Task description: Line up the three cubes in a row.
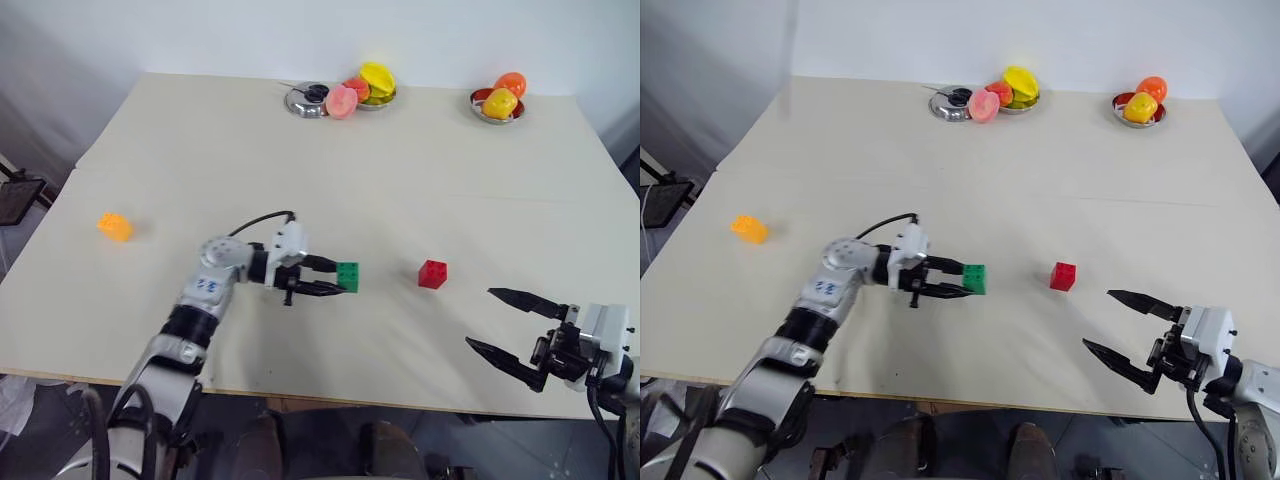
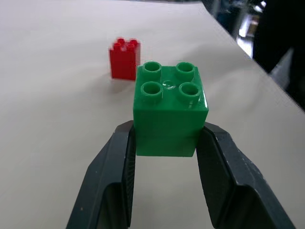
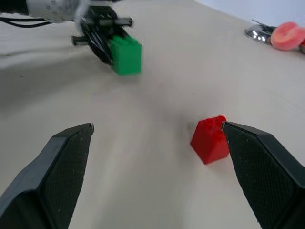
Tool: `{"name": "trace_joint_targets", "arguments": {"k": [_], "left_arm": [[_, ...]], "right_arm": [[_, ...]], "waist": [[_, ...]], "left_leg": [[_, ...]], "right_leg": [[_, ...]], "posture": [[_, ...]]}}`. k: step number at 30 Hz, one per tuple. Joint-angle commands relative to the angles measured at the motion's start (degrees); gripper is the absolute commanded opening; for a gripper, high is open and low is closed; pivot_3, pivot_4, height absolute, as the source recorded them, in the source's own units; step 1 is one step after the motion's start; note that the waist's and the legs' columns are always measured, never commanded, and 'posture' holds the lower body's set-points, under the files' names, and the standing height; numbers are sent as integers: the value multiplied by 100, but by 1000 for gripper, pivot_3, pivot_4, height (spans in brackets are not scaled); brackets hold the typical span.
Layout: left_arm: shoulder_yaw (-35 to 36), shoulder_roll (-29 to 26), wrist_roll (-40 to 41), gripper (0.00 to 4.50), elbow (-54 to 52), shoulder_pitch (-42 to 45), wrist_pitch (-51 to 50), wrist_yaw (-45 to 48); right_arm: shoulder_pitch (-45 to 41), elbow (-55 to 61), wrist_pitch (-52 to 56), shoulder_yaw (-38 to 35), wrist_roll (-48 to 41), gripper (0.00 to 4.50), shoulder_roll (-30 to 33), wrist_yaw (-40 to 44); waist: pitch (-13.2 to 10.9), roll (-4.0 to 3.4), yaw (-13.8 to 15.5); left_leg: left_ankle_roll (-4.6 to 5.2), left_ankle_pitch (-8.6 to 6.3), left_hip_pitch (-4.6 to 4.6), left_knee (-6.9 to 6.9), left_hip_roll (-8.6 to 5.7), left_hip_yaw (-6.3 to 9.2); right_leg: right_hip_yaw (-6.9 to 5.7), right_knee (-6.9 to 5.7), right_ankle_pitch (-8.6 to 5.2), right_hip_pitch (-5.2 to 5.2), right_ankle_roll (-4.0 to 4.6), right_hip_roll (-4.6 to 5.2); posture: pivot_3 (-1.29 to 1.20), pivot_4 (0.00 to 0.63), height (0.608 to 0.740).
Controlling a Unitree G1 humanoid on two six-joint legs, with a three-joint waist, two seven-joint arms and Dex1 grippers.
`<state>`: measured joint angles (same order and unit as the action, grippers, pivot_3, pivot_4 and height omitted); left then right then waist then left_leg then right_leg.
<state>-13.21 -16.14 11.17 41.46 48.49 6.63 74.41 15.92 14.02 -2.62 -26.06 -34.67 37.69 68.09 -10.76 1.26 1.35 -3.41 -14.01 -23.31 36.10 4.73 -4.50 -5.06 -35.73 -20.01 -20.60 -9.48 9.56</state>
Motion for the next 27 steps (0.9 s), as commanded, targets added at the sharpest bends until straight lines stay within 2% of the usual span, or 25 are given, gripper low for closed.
{"name": "trace_joint_targets", "arguments": {"k": [1, 4, 8, 24, 26, 27], "left_arm": [[-7, 436, -427, 1465, 1350, 692, 717, -333], [36, 660, -657, 1465, 2168, 1092, 1060, -366], [70, 689, -972, 1465, 2835, 1436, 1328, -434], [506, 853, -1340, 1465, 3328, 1667, 1346, -747], [553, 867, -1364, 2175, 3342, 1682, 1355, -853], [563, 866, -1389, 2383, 3348, 1687, 1364, -929]], "right_arm": [[318, 503, -69, -276, -125, 4500, -143, -275], [627, 754, -69, -403, -164, 4500, -247, -428], [1039, 898, -150, -586, -175, 4500, -360, -478], [1240, 1045, -222, -490, -168, 4500, -490, -636], [1238, 1055, -212, -476, -171, 4500, -486, -643], [1235, 1064, -207, -464, -172, 4500, -485, -650]], "waist": [[-1, 3, 25], [-5, 9, 28], [-6, 10, 18], [-6, 11, 26], [-7, 11, 36], [-7, 11, 34]], "left_leg": [[0, 0, 0, 1, 0, 0], [3, -2, -6, 4, -1, 1], [3, -2, -7, -4, -1, 2], [3, -3, -7, 1, -1, 3], [3, -3, -7, 1, -1, 4], [4, -3, -7, 1, -1, 4]], "right_leg": [[0, 3, 0, 0, 0, 0], [0, 13, 2, 2, -3, 0], [-2, 16, 2, -2, -3, 0], [-3, 13, 2, 1, -3, 0], [-3, 13, 2, 2, -3, 0], [-3, 13, 2, 2, -3, 0]], "posture": [[0, 150, 740], [0, 150, 740], [0, 150, 740], [0, 150, 740], [0, 150, 740], [0, 150, 740]]}}
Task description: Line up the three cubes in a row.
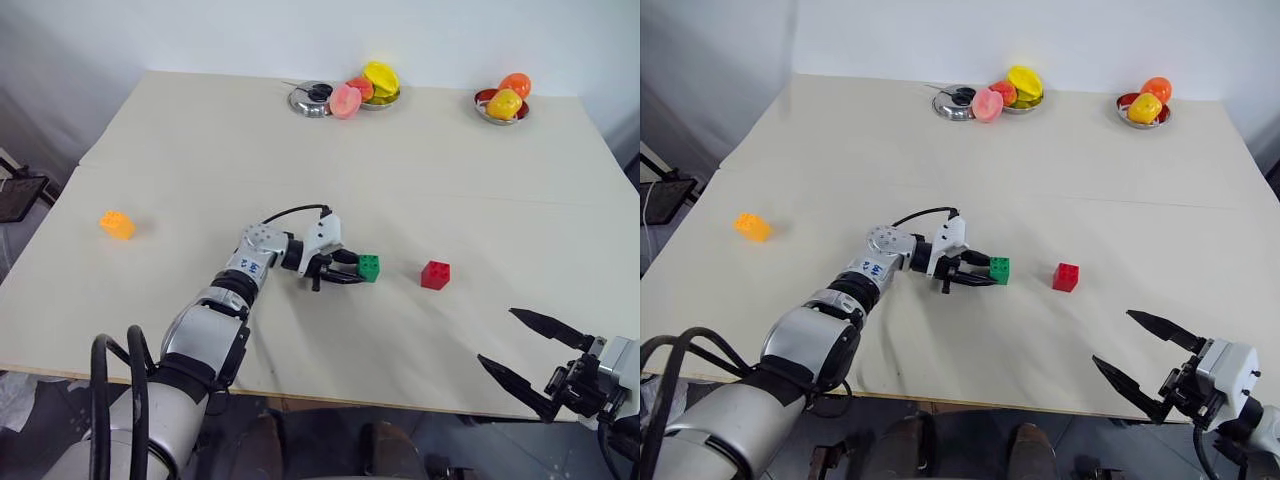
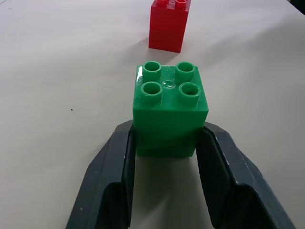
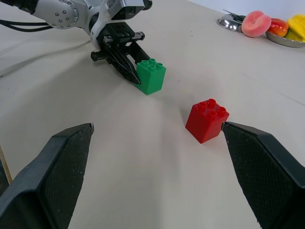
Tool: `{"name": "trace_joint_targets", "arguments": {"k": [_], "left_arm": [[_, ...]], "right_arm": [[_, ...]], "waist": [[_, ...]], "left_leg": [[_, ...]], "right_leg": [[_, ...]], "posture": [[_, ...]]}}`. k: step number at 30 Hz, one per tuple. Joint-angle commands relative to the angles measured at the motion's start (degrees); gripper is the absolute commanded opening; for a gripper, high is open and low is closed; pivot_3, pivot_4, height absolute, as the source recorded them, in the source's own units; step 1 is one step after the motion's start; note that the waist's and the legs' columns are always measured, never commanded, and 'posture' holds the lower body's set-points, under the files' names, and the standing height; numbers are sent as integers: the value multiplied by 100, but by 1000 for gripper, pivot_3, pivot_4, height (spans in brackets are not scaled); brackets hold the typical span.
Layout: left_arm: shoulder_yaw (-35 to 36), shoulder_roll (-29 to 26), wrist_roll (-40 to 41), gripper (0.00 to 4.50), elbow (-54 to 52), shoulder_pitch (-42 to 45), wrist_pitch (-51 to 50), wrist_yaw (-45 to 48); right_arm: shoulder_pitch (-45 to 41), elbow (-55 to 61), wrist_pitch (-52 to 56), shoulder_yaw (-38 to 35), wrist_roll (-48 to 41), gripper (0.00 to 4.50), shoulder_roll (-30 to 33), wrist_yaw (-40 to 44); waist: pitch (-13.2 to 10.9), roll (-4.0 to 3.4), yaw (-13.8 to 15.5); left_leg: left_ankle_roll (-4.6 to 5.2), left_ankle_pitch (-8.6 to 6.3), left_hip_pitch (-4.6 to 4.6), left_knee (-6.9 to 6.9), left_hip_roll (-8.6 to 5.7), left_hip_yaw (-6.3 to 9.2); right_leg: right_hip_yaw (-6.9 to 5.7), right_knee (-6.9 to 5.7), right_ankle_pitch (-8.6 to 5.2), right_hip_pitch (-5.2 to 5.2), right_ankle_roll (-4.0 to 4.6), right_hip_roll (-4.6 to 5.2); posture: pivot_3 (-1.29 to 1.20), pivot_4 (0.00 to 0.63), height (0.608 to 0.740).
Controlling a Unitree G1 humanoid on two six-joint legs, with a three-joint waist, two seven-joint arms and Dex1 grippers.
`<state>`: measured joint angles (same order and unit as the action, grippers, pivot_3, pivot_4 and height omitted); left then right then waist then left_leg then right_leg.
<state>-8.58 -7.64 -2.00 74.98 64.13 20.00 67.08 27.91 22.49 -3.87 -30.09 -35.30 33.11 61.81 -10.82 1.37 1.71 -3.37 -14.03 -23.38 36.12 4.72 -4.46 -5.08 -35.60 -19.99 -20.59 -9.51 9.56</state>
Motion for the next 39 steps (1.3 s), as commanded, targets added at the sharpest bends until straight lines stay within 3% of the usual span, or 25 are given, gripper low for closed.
{"name": "trace_joint_targets", "arguments": {"k": [1, 4, 7, 11, 15, 20, 26, 29, 35, 39], "left_arm": [[112, 15, -96, 2666, 1, 126, 30, -238], [239, -27, -43, 3528, -30, 88, 161, -74], [595, -314, 386, 4483, -244, 28, 228, 1005], [1036, -761, 887, 4483, -636, -118, 351, 1928], [1462, -1515, 1555, 4483, -1982, -926, -53, 2372], [2138, -2290, 2197, 4483, -4785, -3016, -867, 1141], [3664, -2103, 2617, 4483, -7165, -5591, -1398, -1069], [4809, -1547, 2701, 4483, -7478, -6750, -1150, -2387], [5403, -1016, 2893, 4483, -7699, -7718, -1045, -3398], [5399, -884, 2879, 4483, -7837, -7956, -1094, -3847]], "right_arm": [[33, 223, -79, -52, -110, 4500, -24, -30], [30, 248, -59, 12, -116, 4500, -28, -42], [-101, 275, 54, 144, -194, 4500, 32, -23], [-429, 245, 210, 365, -247, 4500, 110, -26], [-1149, 1, 457, 729, -183, 4500, 134, -164], [-1827, -286, 546, 1260, -214, 4500, 44, 2], [-2494, -462, 590, 1954, -263, 4500, -109, 312], [-2967, -569, 571, 2329, -219, 4500, -268, 423], [-3257, -765, 560, 2408, -206, 4500, -270, 510], [-3238, -771, 620, 2419, -246, 4500, -236, 562]], "waist": [[0, 0, -3], [0, 0, -4], [0, 0, -19], [0, -1, -78], [1, -2, -120], [1, -4, -178], [0, 0, -171], [0, 0, -212], [6, 11, -83], [11, 19, -40]], "left_leg": [[0, 0, 0, -1, 0, 0], [0, 0, -1, -4, 0, 0], [0, 0, -1, -4, 0, 0], [-3, 2, 3, -8, 2, -3], [-2, 2, 6, -4, 4, -3], [1, 0, 8, -11, 7, -1], [8, -5, 9, 4, 9, 2], [6, -4, 17, 2, 11, 1], [29, -26, 17, 10, 14, 0], [27, -31, 18, 11, 14, 0]], "right_leg": [[0, 0, 0, -1, 0, 0], [-1, -1, 0, -2, 0, 0], [-1, -1, 0, -3, 0, 0], [0, -12, -2, -8, 4, -1], [4, -20, -2, -4, 4, -1], [5, -40, -2, -2, 4, -2], [8, -36, 0, 9, 0, -1], [12, -31, 0, 6, 1, -2], [10, -28, -1, 8, 5, -3], [10, -26, 0, 7, 9, -3]], "posture": [[0, 150, 740], [0, 150, 740], [0, 150, 740], [0, 150, 740], [0, 150, 740], [0, 150, 740], [0, 150, 740], [0, 150, 740], [0, 150, 740], [0, 150, 740]]}}
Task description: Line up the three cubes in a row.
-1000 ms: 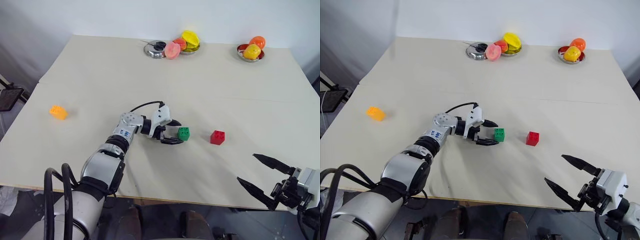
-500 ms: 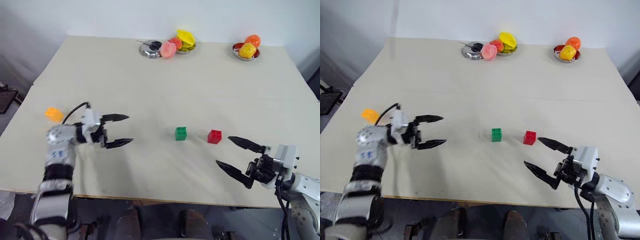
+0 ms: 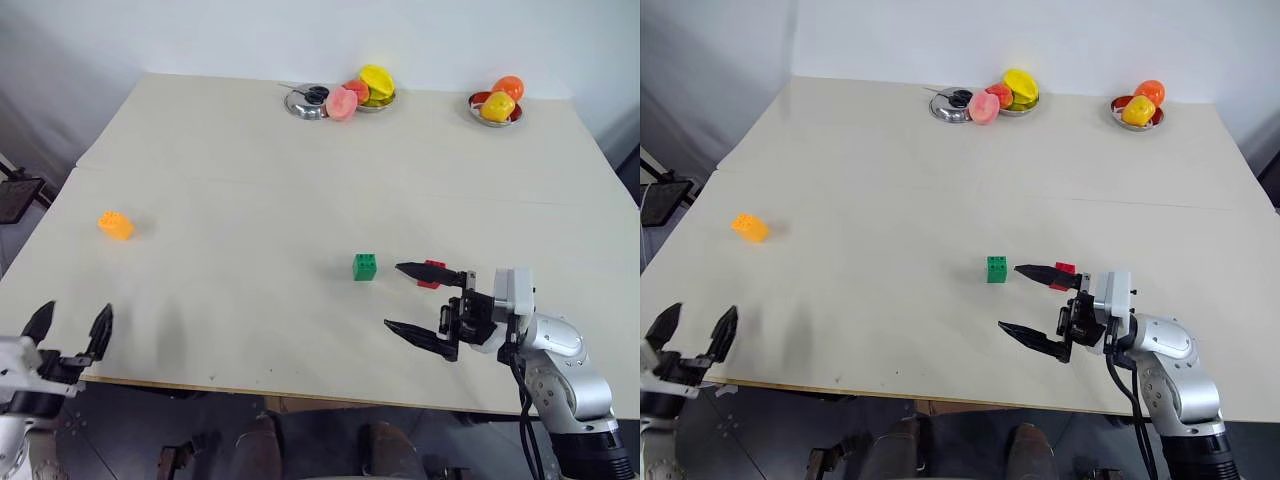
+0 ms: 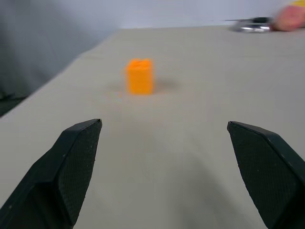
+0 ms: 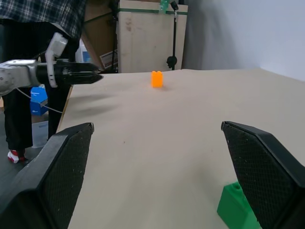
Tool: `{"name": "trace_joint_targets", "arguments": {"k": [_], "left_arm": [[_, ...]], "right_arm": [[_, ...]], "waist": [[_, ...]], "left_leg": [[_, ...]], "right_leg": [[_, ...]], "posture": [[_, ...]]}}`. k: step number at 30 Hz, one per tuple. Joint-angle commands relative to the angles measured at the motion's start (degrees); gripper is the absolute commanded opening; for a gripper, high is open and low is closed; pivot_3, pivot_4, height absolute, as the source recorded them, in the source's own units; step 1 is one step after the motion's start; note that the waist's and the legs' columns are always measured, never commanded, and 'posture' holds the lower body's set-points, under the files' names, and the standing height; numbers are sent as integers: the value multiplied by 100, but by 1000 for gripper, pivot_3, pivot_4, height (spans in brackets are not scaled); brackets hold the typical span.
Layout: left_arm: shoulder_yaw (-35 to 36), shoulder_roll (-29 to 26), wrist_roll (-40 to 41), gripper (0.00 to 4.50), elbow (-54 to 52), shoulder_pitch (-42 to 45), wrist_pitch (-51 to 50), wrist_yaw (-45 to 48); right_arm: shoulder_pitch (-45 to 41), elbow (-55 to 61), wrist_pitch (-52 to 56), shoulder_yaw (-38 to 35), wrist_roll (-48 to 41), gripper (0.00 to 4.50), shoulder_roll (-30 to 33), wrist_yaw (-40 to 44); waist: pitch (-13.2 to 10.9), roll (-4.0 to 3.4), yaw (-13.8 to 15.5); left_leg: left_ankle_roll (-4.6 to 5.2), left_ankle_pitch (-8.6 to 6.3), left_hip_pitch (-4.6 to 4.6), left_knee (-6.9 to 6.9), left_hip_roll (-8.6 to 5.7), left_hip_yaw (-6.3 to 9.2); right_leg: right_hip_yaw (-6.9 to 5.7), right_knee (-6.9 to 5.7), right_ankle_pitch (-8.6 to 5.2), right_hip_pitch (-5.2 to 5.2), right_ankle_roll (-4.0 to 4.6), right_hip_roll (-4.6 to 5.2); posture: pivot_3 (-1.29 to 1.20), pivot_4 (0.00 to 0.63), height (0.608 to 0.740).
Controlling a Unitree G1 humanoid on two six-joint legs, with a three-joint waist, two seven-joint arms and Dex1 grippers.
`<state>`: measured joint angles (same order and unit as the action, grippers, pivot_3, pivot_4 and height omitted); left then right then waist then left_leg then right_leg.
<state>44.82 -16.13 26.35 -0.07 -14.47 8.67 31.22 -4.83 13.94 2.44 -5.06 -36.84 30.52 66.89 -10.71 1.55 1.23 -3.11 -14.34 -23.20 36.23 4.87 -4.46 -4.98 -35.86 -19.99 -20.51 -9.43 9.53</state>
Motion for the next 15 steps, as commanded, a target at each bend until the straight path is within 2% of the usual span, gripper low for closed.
{"name": "trace_joint_targets", "arguments": {"k": [1, 7, 11, 13, 15], "left_arm": [[11, -50, 31, 4483, -353, -71, 5, -359], [-315, -592, -198, 4483, 146, 769, -573, -1050], [-993, -1694, -510, 4483, 1586, 2410, -1301, -933], [-1199, -2112, -690, 4483, 2471, 3040, -1360, -861], [-1490, -2468, -993, 4483, 3322, 3581, -933, -687]], "right_arm": [[53, 94, -1, -69, -95, 4500, 28, 72], [15, 92, 42, -54, -83, 4500, 22, 59], [77, 158, 121, -79, -34, 4500, 86, -37], [113, 189, 107, -97, 46, 4500, 124, -82], [142, 231, 121, -103, 84, 4500, 127, -144]], "waist": [[0, 0, 13], [1, 1, 26], [4, 4, 49], [7, 9, 26], [8, 11, -20]], "left_leg": [[0, 0, 0, 0, 0, 0], [-1, 2, 0, -3, 0, 3], [-5, 7, -2, -7, 1, 3], [-6, 9, -3, -8, 1, 5], [-9, 6, -3, -9, 0, -3]], "right_leg": [[0, 0, 0, -1, 0, 0], [-5, -5, 0, -3, 2, -2], [-7, -10, 2, -8, 6, -6], [-10, -9, 3, -10, 7, -7], [-6, -6, 3, -11, 8, -7]], "posture": [[0, 150, 740], [0, 150, 740], [0, 150, 740], [0, 150, 740], [0, 150, 740]]}}
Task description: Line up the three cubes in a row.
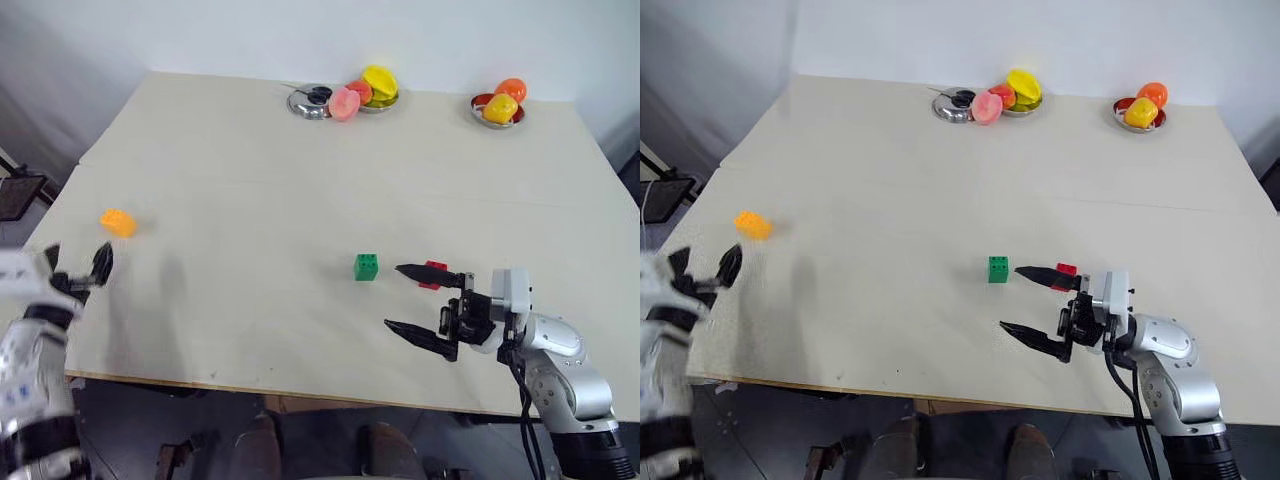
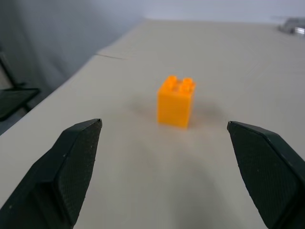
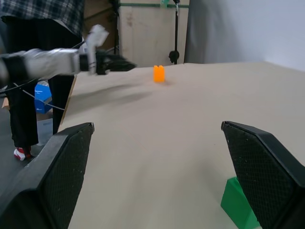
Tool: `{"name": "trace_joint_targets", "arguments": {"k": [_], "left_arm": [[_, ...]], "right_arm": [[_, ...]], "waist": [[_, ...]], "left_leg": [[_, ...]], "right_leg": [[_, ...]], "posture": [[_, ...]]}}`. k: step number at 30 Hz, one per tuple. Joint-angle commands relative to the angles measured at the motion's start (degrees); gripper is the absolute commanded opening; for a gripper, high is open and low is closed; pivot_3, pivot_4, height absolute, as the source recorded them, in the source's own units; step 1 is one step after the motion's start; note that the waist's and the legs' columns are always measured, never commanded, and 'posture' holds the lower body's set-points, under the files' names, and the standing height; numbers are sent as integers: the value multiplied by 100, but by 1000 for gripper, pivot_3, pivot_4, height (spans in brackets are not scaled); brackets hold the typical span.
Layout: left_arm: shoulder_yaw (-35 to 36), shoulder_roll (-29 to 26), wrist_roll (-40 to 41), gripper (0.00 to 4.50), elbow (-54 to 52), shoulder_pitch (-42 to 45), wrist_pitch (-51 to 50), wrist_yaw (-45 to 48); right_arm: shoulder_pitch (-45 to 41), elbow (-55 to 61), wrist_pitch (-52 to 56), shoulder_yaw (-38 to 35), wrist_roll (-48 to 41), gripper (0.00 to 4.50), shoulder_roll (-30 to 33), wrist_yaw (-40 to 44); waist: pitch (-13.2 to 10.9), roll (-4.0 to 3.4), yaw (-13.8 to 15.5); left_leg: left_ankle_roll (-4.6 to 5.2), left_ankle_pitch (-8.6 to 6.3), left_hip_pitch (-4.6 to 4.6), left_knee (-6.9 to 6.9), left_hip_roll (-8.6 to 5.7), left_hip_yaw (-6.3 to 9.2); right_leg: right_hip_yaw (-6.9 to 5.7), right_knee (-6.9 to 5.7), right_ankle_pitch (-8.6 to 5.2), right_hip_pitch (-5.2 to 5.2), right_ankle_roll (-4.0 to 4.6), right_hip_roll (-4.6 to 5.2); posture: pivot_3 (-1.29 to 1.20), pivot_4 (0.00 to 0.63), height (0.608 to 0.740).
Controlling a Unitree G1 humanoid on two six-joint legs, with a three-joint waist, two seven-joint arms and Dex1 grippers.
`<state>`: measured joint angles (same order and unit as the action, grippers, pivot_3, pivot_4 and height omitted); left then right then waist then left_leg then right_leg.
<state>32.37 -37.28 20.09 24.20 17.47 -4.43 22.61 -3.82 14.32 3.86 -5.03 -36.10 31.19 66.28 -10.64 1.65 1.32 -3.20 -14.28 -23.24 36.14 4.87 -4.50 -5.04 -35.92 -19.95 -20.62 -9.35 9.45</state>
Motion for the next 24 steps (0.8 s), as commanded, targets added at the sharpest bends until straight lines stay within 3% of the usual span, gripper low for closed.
{"name": "trace_joint_targets", "arguments": {"k": [1, 5, 9, 12, 17, 20, 24], "left_arm": [[-355, -469, -446, 4483, 1270, 626, 467, 254], [-706, -704, -656, 4483, 2791, 1720, 513, 478], [-1032, -827, -891, 4483, 3657, 2248, 595, 645], [-1072, -864, -897, 3857, 3921, 2381, 748, 709], [-1085, -887, -853, 2298, 3920, 2347, 1008, 1148], [-1317, -777, -844, 1500, 3485, 2216, 1660, 2211], [-2492, 139, -242, 1528, 1559, 2064, 2101, 5101]], "right_arm": [[44, 203, -35, -112, 36, 4500, 49, -119], [136, 333, -31, -124, 84, 4500, 28, -280], [230, 513, -54, -169, 113, 4500, -3, -499], [324, 626, -85, -233, 122, 4500, -6, -657], [538, 753, -197, -332, 184, 4500, 10, -801], [699, 793, -274, -479, 214, 4500, 47, -853], [1254, 869, -297, -1094, 40, 4500, 312, -722]], "waist": [[1, 1, -69], [0, 1, -104], [1, 6, -138], [1, 7, -152], [1, 8, -133], [1, 7, -132], [0, 3, 69]], "left_leg": [[-18, 8, 1, -6, 1, -8], [-24, 12, 1, -25, 2, -24], [-23, 9, -4, -24, 4, -41], [-23, 9, -5, -28, 10, -56], [-24, 9, -5, -24, 12, -64], [-23, 8, -5, -23, 12, -66], [-20, 3, -8, -15, 12, -73]], "right_leg": [[3, -5, 0, -3, 0, 0], [-3, -4, 0, -15, -2, 0], [-2, -3, 0, -27, -2, 0], [3, -7, 0, -43, -2, 0], [10, -12, 0, -47, -2, 0], [12, -13, 0, -48, -3, 0], [16, -10, 1, -46, -2, 1]], "posture": [[0, 150, 740], [0, 150, 740], [0, 150, 740], [0, 150, 740], [0, 150, 740], [0, 150, 740], [0, 150, 740]]}}
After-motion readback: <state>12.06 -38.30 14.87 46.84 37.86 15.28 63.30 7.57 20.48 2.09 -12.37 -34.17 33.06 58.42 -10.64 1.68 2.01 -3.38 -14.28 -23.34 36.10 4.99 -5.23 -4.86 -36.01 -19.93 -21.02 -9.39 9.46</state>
